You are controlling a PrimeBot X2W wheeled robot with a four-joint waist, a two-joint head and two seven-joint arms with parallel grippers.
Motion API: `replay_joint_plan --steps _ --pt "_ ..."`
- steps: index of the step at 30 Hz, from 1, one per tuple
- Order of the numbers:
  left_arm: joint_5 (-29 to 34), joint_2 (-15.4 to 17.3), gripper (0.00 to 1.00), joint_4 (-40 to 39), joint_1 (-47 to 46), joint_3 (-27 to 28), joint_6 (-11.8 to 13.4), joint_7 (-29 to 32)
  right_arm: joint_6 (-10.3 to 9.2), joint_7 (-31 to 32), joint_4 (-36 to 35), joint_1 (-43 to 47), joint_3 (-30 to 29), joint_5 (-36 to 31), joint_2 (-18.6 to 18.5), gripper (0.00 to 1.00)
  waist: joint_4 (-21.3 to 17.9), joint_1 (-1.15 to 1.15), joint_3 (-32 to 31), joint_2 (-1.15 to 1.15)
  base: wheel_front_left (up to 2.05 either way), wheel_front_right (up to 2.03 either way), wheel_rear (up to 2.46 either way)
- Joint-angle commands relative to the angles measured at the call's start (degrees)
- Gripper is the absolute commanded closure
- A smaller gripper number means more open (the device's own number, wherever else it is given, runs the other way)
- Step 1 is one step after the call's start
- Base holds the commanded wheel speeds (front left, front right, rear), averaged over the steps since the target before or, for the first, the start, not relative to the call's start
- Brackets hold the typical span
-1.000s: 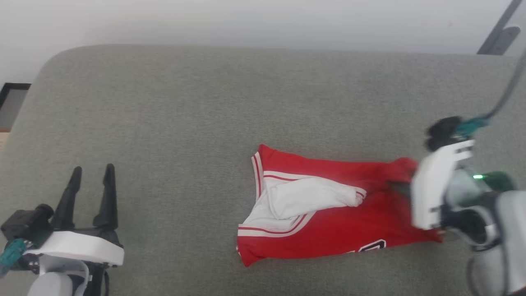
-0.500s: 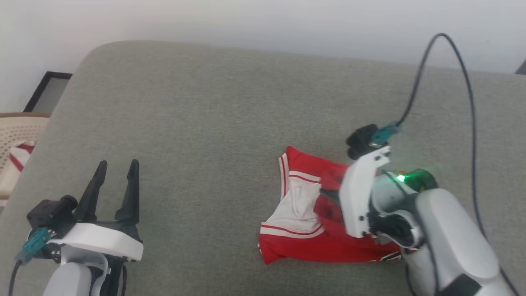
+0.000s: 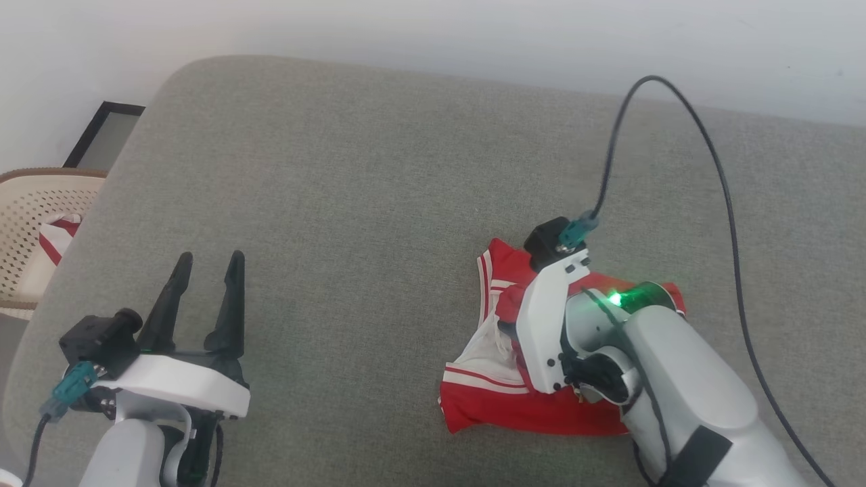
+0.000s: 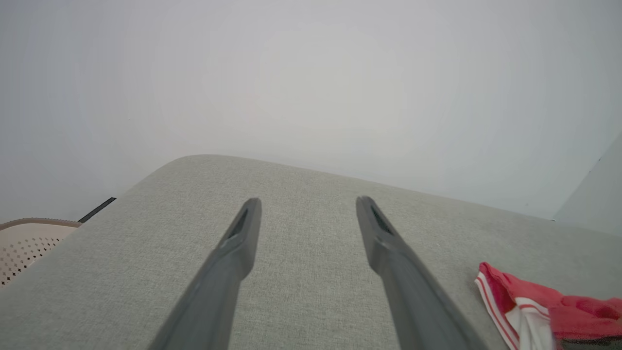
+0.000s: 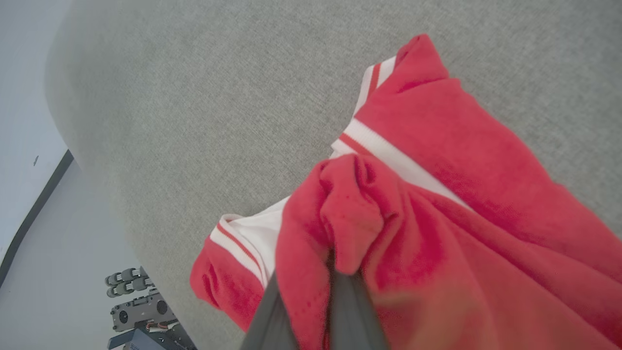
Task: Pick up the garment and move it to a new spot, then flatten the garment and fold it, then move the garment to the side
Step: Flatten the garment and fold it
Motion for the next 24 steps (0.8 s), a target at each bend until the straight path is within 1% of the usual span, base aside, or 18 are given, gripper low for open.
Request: replay_joint_plan --steps 1,2,3,4,5,6,10,13,18,24 --pt "-0.33 -0.1 0.0 0.05 -0.57 -0.05 -0.11 -0.22 0.02 -0.61 0.42 -0.5 0.37 -0.36 0.31 1.0 -0.01 0.0 0.03 0.0 0.0 0.0 0.0" --pt "-0.3 -0.1 0.0 0.09 -0.62 -0.09 -0.11 -0.22 0.02 -1.33 1.48 -1.02 0.91 -0.85 0.32 1.0 -0.01 0.0 0.05 0.0 0.0 0.0 0.0" --pt "-0.4 -0.08 0.0 0.15 -0.7 -0.07 -0.11 -0.22 0.01 -1.94 2.62 -1.43 1.34 -0.94 0.34 0.98 -0.04 0.0 0.05 0.0 0.0 0.0 0.0" --pt "-0.5 -0.08 0.0 0.17 -0.8 -0.02 -0.1 -0.22 0.02 -2.62 3.48 -1.92 1.86 -1.28 0.39 0.78 -0.12 0.0 0.06 0.0 0.0 0.0 0.0" --pt "-0.61 -0.06 0.0 0.16 -0.85 0.04 -0.1 -0.22 0.02 -3.22 4.24 -2.3 2.27 -1.31 0.46 0.57 -0.21 0.0 0.03 0.0 0.0 0.0 0.0" --pt "-0.76 0.07 0.0 0.22 -0.75 0.22 -0.1 -0.22 0.02 -4.2 5.31 -3.08 3.28 -0.65 0.7 0.0 -0.52 0.0 -0.1 0.0 0.0 0.0 0.0" --pt "-0.87 0.44 0.0 0.17 0.08 0.98 -0.09 -0.22 0.01 -5.27 6.0 -4.47 5.37 0.62 0.55 0.0 -1.48 0.0 -0.53 0.0 0.0 0.0 0.0" --pt "-0.89 0.55 0.0 0.19 0.7 1.72 -0.09 -0.22 0.02 -6.05 4.97 -5.1 6.88 1.65 0.0 0.0 -2.23 0.0 -0.89 0.0 0.0 0.0 0.0" --pt "-0.45 0.84 0.0 -0.12 1.14 2.36 -0.09 -0.22 0.01 -7.67 1.76 -5.61 8.69 3.38 -1.56 0.0 -3.53 0.0 -1.37 0.0 0.0 0.0 0.0" --pt "-0.12 1.21 0.0 -0.4 2.14 3.17 -0.09 -0.22 0.02 -10.05 -3.17 -5.2 8.74 4.05 -4.7 0.0 -5.61 0.0 -2.19 0.0 0.0 0.0 0.0"
